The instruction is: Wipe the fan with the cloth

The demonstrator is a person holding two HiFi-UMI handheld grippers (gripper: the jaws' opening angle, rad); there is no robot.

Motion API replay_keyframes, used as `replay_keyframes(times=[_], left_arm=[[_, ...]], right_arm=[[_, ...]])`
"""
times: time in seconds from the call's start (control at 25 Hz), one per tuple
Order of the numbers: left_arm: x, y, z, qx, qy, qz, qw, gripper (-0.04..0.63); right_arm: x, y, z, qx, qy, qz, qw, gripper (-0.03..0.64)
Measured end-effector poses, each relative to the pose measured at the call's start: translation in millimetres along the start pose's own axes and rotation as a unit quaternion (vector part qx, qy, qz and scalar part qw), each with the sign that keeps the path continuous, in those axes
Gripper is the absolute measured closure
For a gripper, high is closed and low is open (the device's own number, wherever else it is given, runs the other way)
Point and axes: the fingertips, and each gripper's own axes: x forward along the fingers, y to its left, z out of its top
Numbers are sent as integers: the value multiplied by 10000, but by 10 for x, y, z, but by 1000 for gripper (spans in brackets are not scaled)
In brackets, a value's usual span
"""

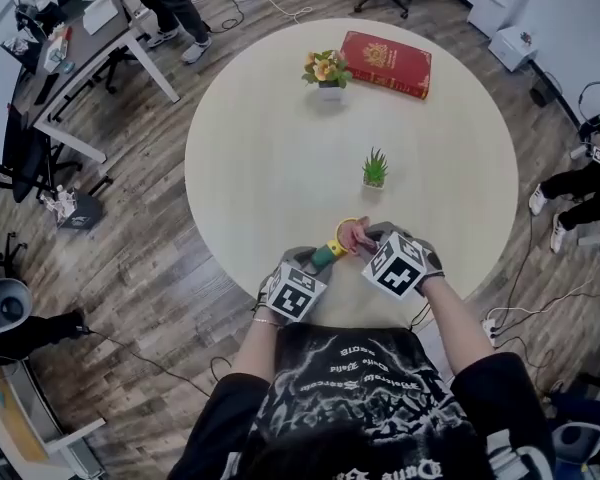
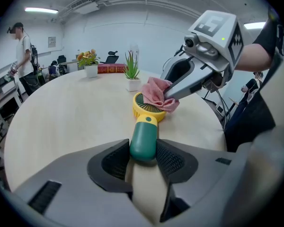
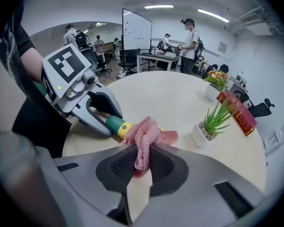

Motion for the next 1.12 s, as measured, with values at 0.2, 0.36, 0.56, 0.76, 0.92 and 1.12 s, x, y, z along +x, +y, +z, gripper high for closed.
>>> replay_keyframes(times=[0.2,0.36,0.56,0.76,0.92,1.12], left_arm=[[-5,-2,-11,183,125,36,9997,403],[6,-20,-9,269,165,22,9995,403],[0,-33,-27,446,170,9,9989,405],[0,-25,-18,483,147,33,9987,405],[-4,-70,-31,606,177,-3,9980,405],[-6,-149,-24,813,191,-24,9965,405]], right_arm=[[67,248,82,99,-138,341,9993,565],[159,430,220,34,-163,643,9978,565],[242,759,178,83,38,1402,9901,565],[53,543,343,438,-206,1786,9827,563],[-43,297,617,268,-261,1783,9833,561],[-8,209,838,-3,-9,1921,9814,560]])
